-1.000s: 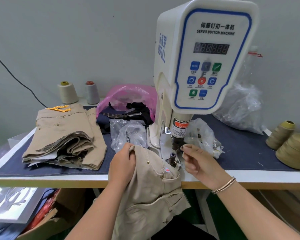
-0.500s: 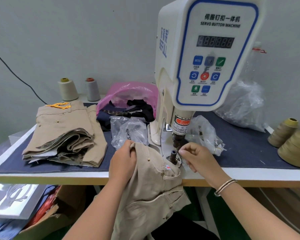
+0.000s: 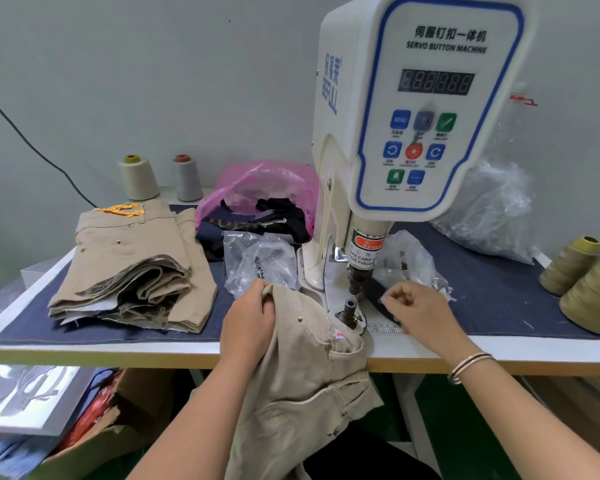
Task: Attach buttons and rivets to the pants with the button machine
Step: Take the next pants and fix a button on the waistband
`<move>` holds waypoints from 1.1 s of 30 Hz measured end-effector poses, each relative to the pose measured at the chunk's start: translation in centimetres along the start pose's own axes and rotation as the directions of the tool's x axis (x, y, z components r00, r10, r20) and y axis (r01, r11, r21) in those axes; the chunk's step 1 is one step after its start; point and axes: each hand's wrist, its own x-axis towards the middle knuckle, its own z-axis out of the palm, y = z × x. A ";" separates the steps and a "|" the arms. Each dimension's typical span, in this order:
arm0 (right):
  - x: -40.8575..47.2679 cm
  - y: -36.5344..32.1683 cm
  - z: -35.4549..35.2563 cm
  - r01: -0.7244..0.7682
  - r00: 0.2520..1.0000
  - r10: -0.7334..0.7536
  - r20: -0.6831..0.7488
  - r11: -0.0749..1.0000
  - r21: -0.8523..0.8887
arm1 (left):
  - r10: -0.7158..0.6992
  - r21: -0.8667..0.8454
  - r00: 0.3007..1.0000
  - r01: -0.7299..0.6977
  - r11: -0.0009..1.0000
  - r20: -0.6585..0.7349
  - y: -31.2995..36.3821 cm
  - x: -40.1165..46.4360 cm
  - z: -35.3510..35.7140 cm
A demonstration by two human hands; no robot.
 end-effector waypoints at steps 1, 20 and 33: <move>0.4 0.7 -0.5 -0.072 0.996 0.074 0.041 0.997 -0.034 | 0.002 0.003 1.000 -0.002 1.000 -0.001 0.0 0.0 0.0; -2.3 4.8 0.1 0.194 0.965 -0.239 -0.110 0.928 -0.318 | 0.021 0.012 1.000 -0.021 1.000 -0.011 -0.1 0.1 0.1; -1.0 2.1 0.9 -0.014 0.991 -0.042 -0.129 0.912 -0.409 | 0.014 0.010 1.000 -0.014 1.000 -0.010 -0.1 0.1 0.1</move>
